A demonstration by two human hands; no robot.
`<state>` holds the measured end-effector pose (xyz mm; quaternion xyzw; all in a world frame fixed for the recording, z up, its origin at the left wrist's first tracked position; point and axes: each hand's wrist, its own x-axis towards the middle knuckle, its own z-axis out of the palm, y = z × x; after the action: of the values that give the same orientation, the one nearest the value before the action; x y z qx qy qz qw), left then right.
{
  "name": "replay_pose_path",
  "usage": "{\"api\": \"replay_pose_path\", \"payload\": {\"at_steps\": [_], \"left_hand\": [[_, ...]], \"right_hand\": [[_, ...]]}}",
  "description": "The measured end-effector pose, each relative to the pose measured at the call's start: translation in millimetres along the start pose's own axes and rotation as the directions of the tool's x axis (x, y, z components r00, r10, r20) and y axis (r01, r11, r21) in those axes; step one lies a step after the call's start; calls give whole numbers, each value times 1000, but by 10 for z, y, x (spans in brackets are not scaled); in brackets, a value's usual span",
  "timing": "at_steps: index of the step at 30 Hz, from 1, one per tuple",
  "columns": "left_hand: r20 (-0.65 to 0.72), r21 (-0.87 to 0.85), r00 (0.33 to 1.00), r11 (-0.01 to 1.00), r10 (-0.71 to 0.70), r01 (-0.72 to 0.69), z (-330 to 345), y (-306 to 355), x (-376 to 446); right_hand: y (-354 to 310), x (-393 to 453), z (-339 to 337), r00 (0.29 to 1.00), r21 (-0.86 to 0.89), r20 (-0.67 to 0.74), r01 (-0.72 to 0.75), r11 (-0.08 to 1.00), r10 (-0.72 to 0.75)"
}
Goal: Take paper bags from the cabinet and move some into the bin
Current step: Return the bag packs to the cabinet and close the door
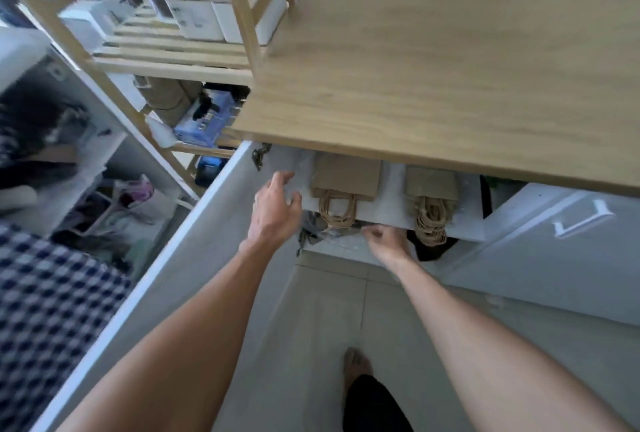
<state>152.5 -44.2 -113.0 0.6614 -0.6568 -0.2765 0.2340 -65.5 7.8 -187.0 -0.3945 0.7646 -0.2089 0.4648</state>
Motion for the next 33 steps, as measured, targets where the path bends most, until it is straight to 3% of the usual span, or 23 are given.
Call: {"api": "replay_pose_path", "payload": {"at_steps": [3, 9, 17, 23, 28, 31, 33], "left_hand": [[-53, 50, 997, 997, 59, -57, -563, 69, -449], [-184, 47, 979, 995, -84, 94, -1458, -92, -1324], [5, 129, 931, 924, -364, 360, -2135, -791, -2080], [220, -48, 844, 859, -489, 510, -2314, -1138, -2414], [371, -138, 761, 779, -532, 611, -2329, -1240, -2420], [487, -123, 622, 657, -613, 744, -2341, -1299, -2361], [587, -136, 550, 597, -594, 790, -2303, -1298, -2340]], "right_hand": [[8, -713, 96, 998, -9, 33, -49, 999, 50], [143, -1923, 530, 992, 116, 22, -129, 985, 128], [415, -2905, 1834, 930, 99, 241, -307, 946, 277], [806, -3104, 3228, 842, 135, 461, -379, 916, 280], [266, -3626, 3418, 745, 328, 598, -565, 757, 297], [170, -3764, 3449, 671, 393, 657, -693, 604, 343], [215, -3776, 3422, 636, 450, 672, -758, 473, 380]]}}
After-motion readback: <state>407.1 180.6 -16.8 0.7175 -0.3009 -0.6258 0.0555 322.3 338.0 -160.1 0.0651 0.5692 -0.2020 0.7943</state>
